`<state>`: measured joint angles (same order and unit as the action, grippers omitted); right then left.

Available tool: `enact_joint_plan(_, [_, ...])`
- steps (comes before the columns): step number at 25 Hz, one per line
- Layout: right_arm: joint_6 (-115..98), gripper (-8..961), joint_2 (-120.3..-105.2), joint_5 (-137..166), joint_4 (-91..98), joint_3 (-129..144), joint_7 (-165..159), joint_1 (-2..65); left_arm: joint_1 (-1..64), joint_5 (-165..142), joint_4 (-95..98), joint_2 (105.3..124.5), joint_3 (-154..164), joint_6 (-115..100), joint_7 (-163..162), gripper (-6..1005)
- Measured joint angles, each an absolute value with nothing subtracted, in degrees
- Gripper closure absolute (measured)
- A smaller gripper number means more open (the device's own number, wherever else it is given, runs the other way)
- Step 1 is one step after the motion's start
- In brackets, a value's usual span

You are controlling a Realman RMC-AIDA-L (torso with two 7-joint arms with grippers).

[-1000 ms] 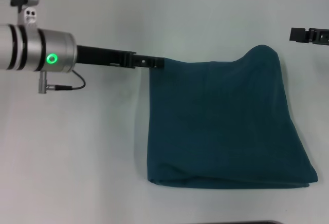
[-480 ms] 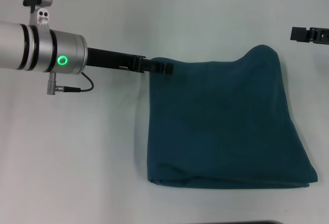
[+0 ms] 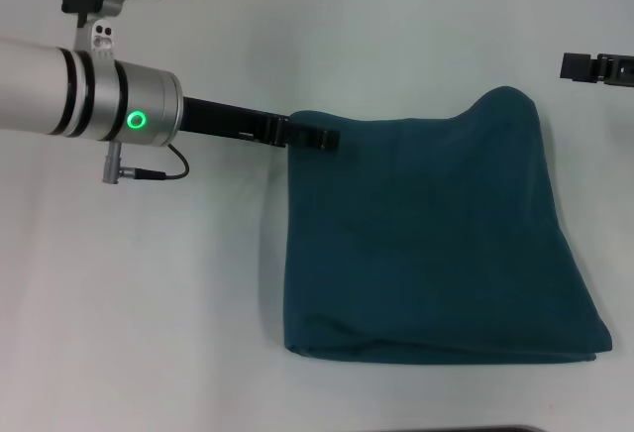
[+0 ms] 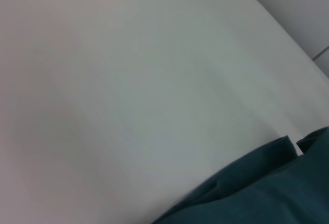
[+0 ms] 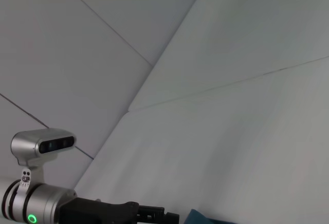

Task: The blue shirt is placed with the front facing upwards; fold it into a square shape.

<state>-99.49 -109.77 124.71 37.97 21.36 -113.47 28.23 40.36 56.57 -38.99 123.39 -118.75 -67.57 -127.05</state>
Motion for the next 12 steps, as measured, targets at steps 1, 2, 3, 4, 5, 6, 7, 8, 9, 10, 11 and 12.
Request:
enact_joint_plan(1, [-99.49,190,-109.77,124.71,37.97,21.36,-113.46,28.23,40.4,56.38,-38.99,123.44,-118.64,-67.38,-127.17,49])
enact_joint_plan(2, [-99.49,190,-109.77,124.72,37.97,21.36,-113.46,28.22,40.44,56.25,-39.0,123.52,-118.62,-67.24,-127.18,49])
enact_joint_plan(3, [-99.49,190,-109.77,124.71,37.97,21.36,-113.46,28.22,40.46,56.25,-39.0,123.54,-118.61,-67.04,-127.2,49])
enact_joint_plan(4, [-99.49,190,-109.77,124.71,37.97,21.36,-113.48,28.21,40.47,56.25,-39.01,123.55,-118.62,-66.88,-127.22,49])
enact_joint_plan(5, [-99.49,190,-109.77,124.71,37.97,21.36,-113.54,28.21,40.52,56.25,-39.01,123.59,-118.61,-66.56,-127.25,49])
enact_joint_plan(6, [-99.49,190,-109.77,124.71,37.97,21.36,-113.65,28.21,40.59,56.25,-39.02,123.62,-118.62,-66.25,-127.27,49])
enact_joint_plan(7, [-99.49,190,-109.77,124.71,37.97,21.36,-113.75,28.21,40.65,56.25,-39.02,123.67,-118.62,-65.97,-127.27,49])
enact_joint_plan(8, [-99.49,189,-109.77,124.71,37.97,21.36,-113.85,28.21,40.78,56.25,-39.01,123.73,-118.62,-65.71,-127.28,49])
enact_joint_plan(9, [-99.49,189,-109.77,124.72,37.97,21.35,-113.9,28.21,40.93,56.25,-38.91,123.78,-118.57,-65.55,-127.28,49])
enact_joint_plan(10, [-99.49,189,-109.77,124.71,37.97,21.36,-113.91,28.21,41.17,56.25,-38.64,123.8,-118.49,-65.32,-127.29,49])
enact_joint_plan(11, [-99.49,189,-109.77,124.71,37.97,21.35,-113.93,28.22,41.44,56.25,-38.29,123.81,-118.43,-65.04,-127.29,49])
enact_joint_plan(12, [-99.49,189,-109.77,124.72,37.97,21.36,-113.95,28.24,41.68,56.25,-37.9,123.82,-118.34,-64.84,-127.29,49])
